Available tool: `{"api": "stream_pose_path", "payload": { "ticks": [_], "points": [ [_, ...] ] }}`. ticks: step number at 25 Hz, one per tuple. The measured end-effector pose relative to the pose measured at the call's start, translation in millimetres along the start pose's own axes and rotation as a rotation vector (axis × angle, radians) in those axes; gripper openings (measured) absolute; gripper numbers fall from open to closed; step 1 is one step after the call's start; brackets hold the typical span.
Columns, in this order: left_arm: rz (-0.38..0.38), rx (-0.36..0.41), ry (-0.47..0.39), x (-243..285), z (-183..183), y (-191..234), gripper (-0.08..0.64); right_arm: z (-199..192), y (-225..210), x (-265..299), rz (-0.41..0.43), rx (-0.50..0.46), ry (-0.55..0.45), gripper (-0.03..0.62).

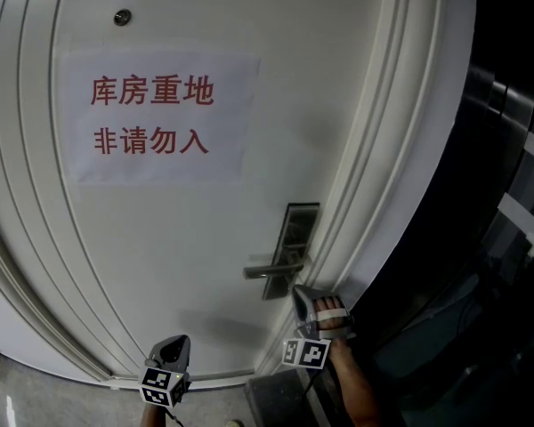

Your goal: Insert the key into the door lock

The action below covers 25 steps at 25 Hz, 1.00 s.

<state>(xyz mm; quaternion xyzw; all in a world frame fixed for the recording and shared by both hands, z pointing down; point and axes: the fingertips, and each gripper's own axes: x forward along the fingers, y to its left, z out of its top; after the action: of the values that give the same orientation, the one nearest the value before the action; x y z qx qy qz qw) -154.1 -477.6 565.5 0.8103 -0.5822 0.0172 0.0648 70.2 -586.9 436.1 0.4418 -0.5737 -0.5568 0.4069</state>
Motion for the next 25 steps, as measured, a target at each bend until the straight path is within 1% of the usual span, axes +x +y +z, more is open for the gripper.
{"api": "stream_pose_path", "payload": {
  "ticks": [2, 7, 16, 25],
  "points": [
    [0.0, -0.001, -0.001, 0.5, -0.1, 0.0, 0.003, -0.9, -0.3, 0.7, 0.001, -0.01, 0.012, 0.01],
    [0.0, -0.002, -0.003, 0.4, -0.8, 0.7, 0.003, -0.9, -0.6, 3.9, 0.004, -0.001, 0.021, 0.01],
    [0.023, -0.006, -0.002, -5.5, -0.9, 10.3, 0.003, 2.4, -1.3, 9.9, 0.001, 0.004, 0.025, 0.009],
    [0.014, -0.003, -0.002, -2.5, -0.6, 9.3, 0.003, 3.5, -1.5, 12.9, 0.003, 0.005, 0.024, 0.011]
  ]
}}
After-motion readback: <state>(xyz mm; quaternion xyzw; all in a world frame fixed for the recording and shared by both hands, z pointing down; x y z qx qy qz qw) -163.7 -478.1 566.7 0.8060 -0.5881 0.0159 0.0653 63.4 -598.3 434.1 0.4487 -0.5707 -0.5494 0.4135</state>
